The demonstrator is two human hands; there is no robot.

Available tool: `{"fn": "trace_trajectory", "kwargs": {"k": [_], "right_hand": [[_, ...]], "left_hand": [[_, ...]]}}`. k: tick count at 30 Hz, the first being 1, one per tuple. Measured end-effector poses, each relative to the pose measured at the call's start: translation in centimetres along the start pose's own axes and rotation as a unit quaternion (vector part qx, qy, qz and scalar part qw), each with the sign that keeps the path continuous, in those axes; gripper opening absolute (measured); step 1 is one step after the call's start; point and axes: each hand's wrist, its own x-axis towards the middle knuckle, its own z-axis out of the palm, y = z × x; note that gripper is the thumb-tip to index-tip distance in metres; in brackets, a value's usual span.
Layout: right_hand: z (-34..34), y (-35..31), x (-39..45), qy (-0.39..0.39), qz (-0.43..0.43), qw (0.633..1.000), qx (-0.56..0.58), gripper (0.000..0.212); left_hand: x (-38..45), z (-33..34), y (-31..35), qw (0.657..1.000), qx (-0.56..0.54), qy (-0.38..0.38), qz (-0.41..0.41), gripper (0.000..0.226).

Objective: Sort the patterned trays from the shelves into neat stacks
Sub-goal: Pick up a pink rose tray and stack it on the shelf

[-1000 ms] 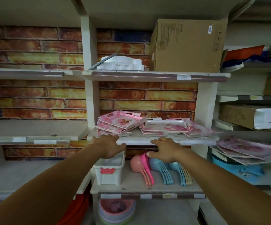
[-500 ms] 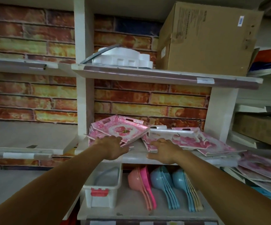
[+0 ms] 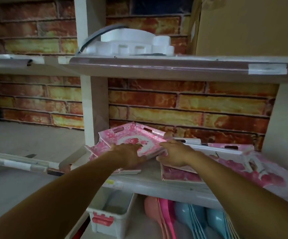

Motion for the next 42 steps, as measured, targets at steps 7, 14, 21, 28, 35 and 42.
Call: {"fn": "trace_trajectory", "kwargs": {"k": [7,14,21,28,35,42], "right_hand": [[0.2,4.0,5.8,0.014,-0.098,0.994,-0.053,0.073],[2.2,4.6,9.8,0.033,-0.176,0.982,-0.060,0.055],[4.3,5.2,12.5,0.075,-0.212,0.968,-0.112,0.024],[4.6,6.1,13.3,0.074,-0.227,0.964,-0.113,0.015],[4.4,6.5,13.6,0.129,-0.238,0.956,-0.117,0.015],[3.7,5.9,13.1,0.209,-0.277,0.930,-0.120,0.015]], "left_hand": [[5.1,2.0,3.9,0.998,0.011,0.004,-0.066,0.077],[6.8,4.0,5.1,0.990,0.036,0.004,-0.133,0.051],[7.3,5.4,4.4,0.990,0.016,0.038,-0.137,0.029],[7.6,5.9,4.3,0.990,-0.009,0.038,-0.137,0.026],[7.3,5.1,4.2,0.988,-0.009,0.068,-0.136,0.026],[6.3,3.7,3.4,0.985,0.053,0.100,-0.133,0.031]]}}
